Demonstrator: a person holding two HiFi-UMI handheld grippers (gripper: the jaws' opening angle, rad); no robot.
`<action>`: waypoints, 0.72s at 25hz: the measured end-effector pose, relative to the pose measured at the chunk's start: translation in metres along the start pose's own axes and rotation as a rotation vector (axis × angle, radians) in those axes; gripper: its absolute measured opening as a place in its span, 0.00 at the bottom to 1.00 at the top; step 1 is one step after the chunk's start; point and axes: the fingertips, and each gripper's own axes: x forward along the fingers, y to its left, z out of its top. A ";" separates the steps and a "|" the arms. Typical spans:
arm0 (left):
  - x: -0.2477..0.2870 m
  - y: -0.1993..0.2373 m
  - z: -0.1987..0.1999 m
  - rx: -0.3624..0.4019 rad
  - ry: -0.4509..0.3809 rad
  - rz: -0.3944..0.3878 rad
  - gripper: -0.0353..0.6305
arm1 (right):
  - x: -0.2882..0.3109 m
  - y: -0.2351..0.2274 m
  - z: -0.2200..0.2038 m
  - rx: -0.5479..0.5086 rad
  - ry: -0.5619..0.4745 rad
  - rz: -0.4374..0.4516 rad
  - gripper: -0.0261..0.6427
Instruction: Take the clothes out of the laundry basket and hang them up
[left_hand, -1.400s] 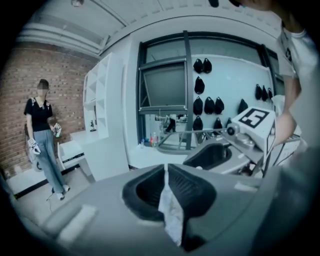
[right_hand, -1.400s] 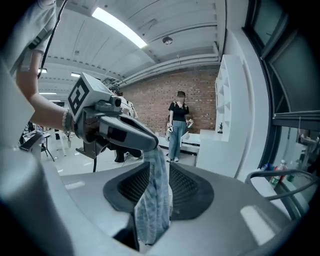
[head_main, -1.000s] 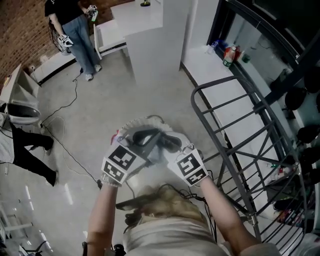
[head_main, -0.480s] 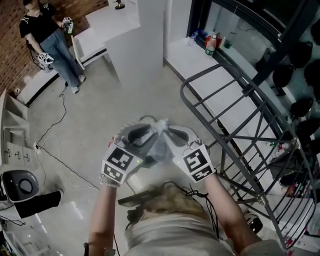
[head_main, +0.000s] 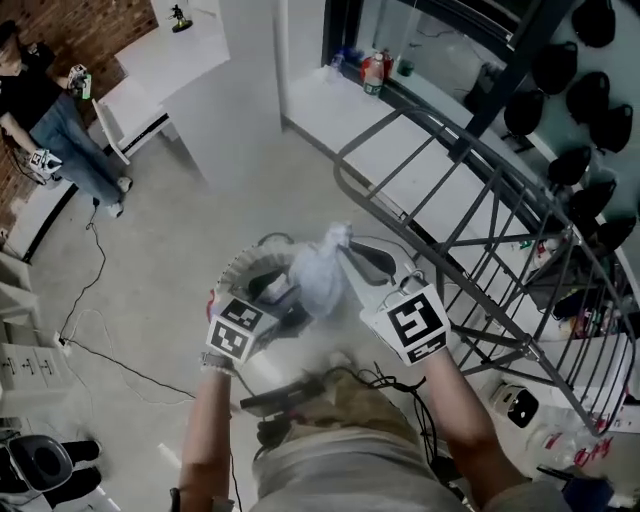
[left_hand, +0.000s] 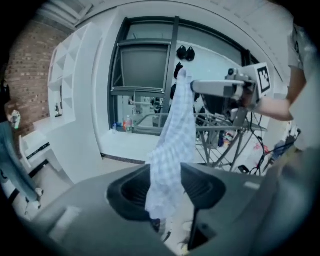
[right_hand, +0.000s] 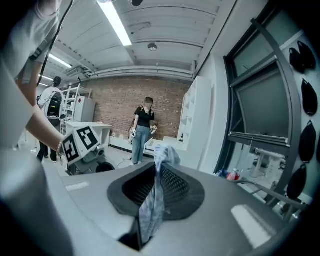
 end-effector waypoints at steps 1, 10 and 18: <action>0.003 0.002 -0.007 -0.004 0.017 -0.013 0.34 | -0.003 0.001 0.003 -0.003 0.000 -0.014 0.09; 0.034 -0.011 -0.030 0.028 0.090 -0.145 0.40 | -0.047 0.005 0.021 0.040 -0.022 -0.170 0.09; 0.051 -0.058 -0.015 0.143 0.061 -0.257 0.22 | -0.098 0.006 0.023 0.065 -0.014 -0.329 0.09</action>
